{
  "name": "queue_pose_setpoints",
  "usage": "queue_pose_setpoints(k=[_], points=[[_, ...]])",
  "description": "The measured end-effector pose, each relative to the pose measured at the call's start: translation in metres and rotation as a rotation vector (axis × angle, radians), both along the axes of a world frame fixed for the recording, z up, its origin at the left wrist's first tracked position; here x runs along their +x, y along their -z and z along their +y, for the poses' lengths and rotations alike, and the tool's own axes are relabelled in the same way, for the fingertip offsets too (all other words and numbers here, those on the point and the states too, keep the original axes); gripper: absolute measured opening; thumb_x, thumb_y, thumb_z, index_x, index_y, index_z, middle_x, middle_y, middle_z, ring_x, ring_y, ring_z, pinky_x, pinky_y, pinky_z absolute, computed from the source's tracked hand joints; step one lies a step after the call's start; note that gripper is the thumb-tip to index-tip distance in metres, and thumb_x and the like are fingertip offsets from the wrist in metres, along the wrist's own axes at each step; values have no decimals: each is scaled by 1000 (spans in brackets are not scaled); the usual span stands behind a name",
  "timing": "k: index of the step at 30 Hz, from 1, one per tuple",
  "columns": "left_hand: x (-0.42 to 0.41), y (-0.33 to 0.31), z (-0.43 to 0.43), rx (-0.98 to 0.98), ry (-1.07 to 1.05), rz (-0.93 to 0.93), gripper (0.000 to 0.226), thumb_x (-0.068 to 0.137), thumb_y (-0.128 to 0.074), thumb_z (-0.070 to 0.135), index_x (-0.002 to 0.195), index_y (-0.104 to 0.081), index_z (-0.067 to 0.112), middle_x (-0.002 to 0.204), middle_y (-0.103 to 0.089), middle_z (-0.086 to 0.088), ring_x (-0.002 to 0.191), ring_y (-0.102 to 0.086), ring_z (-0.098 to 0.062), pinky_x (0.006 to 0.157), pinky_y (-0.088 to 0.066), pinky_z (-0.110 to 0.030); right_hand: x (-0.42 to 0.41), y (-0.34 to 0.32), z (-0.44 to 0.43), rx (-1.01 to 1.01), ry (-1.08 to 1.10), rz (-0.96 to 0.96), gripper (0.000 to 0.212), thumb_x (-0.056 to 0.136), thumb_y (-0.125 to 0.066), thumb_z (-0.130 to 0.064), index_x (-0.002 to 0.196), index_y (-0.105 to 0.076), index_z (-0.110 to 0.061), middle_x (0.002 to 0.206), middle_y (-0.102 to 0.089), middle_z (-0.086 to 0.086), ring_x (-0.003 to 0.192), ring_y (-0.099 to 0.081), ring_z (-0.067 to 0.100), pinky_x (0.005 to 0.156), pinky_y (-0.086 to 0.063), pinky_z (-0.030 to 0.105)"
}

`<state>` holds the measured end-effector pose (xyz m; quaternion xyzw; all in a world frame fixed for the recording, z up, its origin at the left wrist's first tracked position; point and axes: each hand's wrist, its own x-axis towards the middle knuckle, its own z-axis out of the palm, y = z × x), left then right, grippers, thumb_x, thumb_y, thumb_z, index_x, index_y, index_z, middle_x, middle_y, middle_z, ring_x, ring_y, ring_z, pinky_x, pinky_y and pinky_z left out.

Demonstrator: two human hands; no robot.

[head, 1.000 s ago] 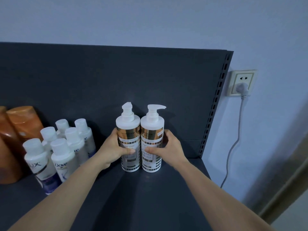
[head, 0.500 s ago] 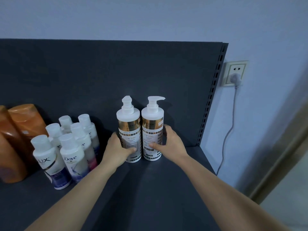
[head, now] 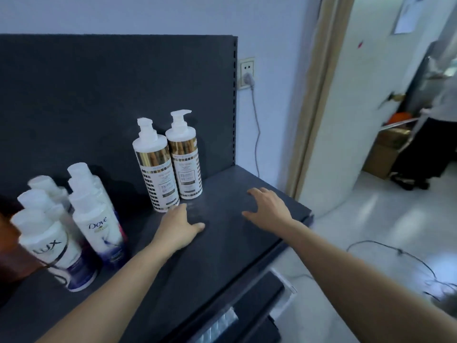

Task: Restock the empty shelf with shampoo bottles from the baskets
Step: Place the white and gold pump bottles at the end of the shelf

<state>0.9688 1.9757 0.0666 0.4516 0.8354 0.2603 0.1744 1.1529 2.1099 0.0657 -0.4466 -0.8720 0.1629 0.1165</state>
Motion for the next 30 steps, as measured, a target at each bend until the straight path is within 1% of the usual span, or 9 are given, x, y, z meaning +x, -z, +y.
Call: queue_pose_setpoints(k=[2, 4, 7, 11, 15, 17, 22, 26, 30], points=[[23, -5, -2, -34, 138, 127, 72, 87, -64, 38, 145, -35, 8, 148, -37, -8, 138, -33, -23, 112, -30, -34, 31, 0, -23, 7, 91, -14, 63, 89, -64, -41, 144, -41, -20, 140, -48, 3, 134, -40, 24, 102, -40, 38], [52, -10, -4, -11, 266, 180, 77, 89, -63, 37, 149, -26, 5, 153, -30, -11, 142, -25, -24, 114, -23, -32, 65, -1, -46, 10, 173, -23, 62, 89, -64, -39, 144, -42, -18, 138, -49, 5, 132, -42, 27, 102, -39, 36], [101, -11, -9, 36, 445, 246, 75, 88, -64, 36, 146, -30, 4, 150, -34, -12, 140, -27, -27, 114, -24, -34, 120, 0, -79, 0, 298, -49, 59, 90, -62, -36, 143, -42, -17, 137, -51, 9, 128, -46, 30, 99, -40, 37], [170, -2, -16, 78, 659, 353, 66, 88, -64, 35, 140, -37, 5, 144, -40, -12, 136, -30, -28, 111, -25, -34, 198, 9, -124, -13, 481, -73, 60, 91, -61, -39, 144, -41, -20, 142, -47, 4, 132, -42, 26, 102, -42, 38], [246, 18, -26, 58, 829, 384, 59, 88, -64, 37, 134, -41, 7, 140, -44, -10, 131, -35, -27, 108, -30, -35, 278, 25, -178, -62, 645, -92, 59, 90, -62, -39, 143, -43, -20, 143, -46, 3, 132, -42, 26, 102, -42, 38], [288, 28, -36, 53, 902, 395, 57, 88, -63, 38, 132, -42, 8, 137, -45, -9, 128, -38, -26, 105, -34, -35, 317, 35, -208, -83, 720, -100, 59, 89, -63, -40, 141, -45, -20, 140, -49, 3, 131, -44, 26, 102, -43, 39], [395, 51, -78, 30, 1048, 416, 56, 90, -59, 39, 135, -42, 10, 141, -42, -6, 131, -36, -26, 104, -33, -33, 414, 57, -287, -147, 869, -127, 50, 88, -62, -38, 134, -50, -21, 132, -53, 4, 127, -47, 27, 100, -42, 37], [479, 72, -116, 3, 1150, 396, 57, 88, -62, 36, 135, -42, 10, 139, -44, -7, 132, -36, -25, 105, -33, -32, 491, 74, -346, -217, 954, -174, 57, 89, -62, -40, 138, -47, -16, 137, -51, 10, 128, -47, 29, 103, -39, 37], [561, 93, -154, 24, 1243, 397, 60, 86, -64, 36, 137, -40, 15, 140, -44, -4, 131, -38, -23, 106, -35, -34, 560, 92, -399, -273, 1049, -173, 57, 88, -63, -40, 137, -47, -17, 132, -53, 8, 124, -49, 27, 96, -45, 37]])
